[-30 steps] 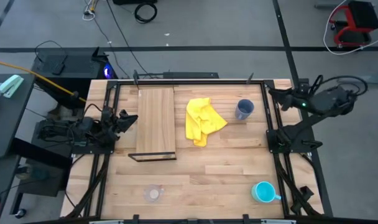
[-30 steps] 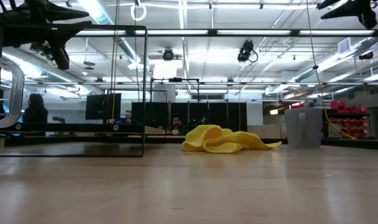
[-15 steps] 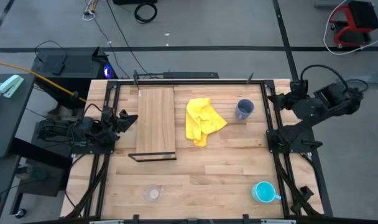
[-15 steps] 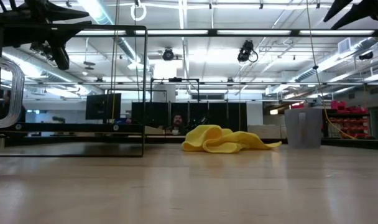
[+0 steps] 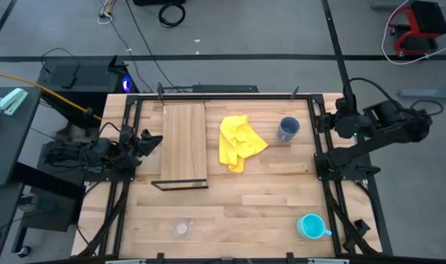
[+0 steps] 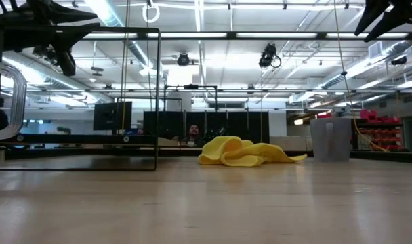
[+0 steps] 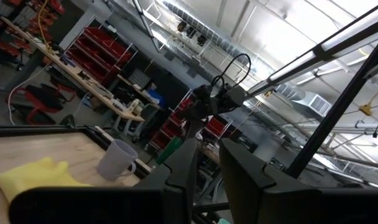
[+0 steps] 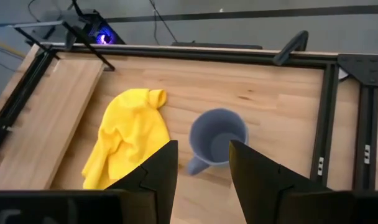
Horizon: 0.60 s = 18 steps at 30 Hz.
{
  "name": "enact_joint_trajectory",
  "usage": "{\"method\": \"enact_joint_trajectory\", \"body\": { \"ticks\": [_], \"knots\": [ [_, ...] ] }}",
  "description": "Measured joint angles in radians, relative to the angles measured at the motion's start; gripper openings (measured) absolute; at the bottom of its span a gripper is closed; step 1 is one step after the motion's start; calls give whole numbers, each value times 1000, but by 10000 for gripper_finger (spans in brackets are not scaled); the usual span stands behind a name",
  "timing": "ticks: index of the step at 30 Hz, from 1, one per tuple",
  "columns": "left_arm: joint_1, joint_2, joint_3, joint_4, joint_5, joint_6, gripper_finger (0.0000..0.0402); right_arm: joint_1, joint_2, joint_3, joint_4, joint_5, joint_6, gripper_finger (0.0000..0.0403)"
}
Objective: Stack small to large cups/mugs on shelf
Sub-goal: Put the violet mug on the shelf
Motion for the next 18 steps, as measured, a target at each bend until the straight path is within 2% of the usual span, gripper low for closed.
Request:
{"method": "enact_joint_trajectory", "body": {
  "ticks": [9, 18],
  "knots": [
    [0, 0, 0, -4, 0, 56, 73, -11, 0, 0, 0, 1, 5, 151],
    [0, 0, 0, -29, 0, 65, 79, -11, 0, 0, 0, 1, 125, 150]
  ]
}}
